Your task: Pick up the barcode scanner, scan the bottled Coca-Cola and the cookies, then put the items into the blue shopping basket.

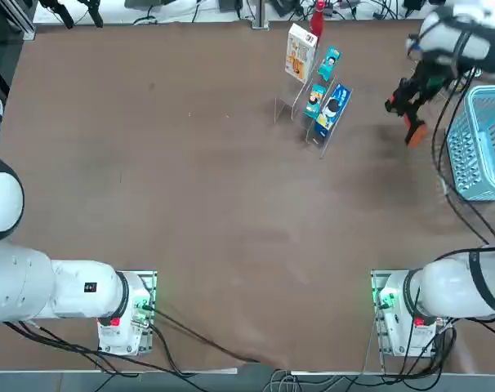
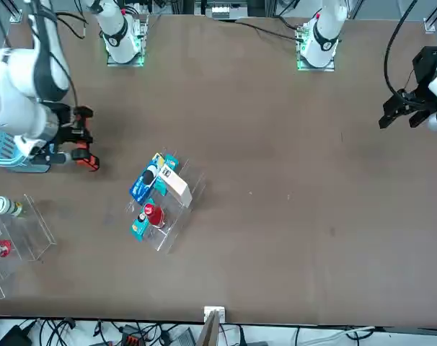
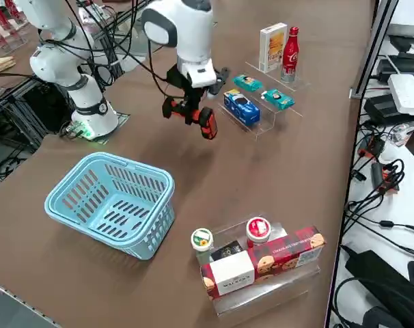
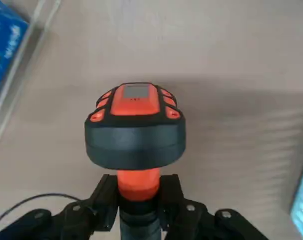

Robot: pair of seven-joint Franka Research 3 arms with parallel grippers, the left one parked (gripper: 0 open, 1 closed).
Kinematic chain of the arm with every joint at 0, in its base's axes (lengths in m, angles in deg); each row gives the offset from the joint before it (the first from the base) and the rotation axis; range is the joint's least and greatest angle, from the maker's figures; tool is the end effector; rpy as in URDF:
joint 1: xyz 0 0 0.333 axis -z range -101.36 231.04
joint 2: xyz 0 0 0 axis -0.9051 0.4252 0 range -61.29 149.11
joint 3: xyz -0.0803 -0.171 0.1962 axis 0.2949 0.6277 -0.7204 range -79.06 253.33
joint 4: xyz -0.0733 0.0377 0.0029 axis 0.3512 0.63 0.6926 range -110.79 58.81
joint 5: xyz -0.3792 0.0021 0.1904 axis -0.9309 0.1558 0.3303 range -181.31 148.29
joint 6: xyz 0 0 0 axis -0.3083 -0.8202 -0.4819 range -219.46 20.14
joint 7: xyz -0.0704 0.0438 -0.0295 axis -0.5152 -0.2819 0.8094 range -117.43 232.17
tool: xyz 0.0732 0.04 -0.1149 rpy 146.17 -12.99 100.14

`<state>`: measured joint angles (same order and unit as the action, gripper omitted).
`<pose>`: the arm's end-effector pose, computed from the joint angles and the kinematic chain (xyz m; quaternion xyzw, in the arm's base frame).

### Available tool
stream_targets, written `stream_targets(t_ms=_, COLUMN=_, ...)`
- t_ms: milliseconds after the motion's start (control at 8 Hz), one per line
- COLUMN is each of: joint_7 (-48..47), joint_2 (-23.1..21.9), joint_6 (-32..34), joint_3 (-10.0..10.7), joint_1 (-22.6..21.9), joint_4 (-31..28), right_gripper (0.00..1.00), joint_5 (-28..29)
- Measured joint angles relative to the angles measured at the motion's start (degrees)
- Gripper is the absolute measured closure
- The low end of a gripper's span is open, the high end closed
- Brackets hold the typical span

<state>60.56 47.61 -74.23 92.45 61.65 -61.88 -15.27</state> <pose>0.5254 -0.0184 0.2317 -0.9949 -0.0028 0.0999 0.0105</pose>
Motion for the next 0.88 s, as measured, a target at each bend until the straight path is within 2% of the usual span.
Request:
stream_targets(t_ms=375, joint_7=-1.0, joint_2=-1.29, joint_6=-12.68, joint_3=0.3, joint_1=0.36, joint_4=-11.55, right_gripper=0.56, joint_5=-1.3)
stream_targets(t_ms=875, joint_7=-1.01, joint_2=-1.01, joint_6=-24.87, joint_3=0.44, joint_1=1.33, joint_4=-19.02, right_gripper=0.56, joint_5=-1.31)
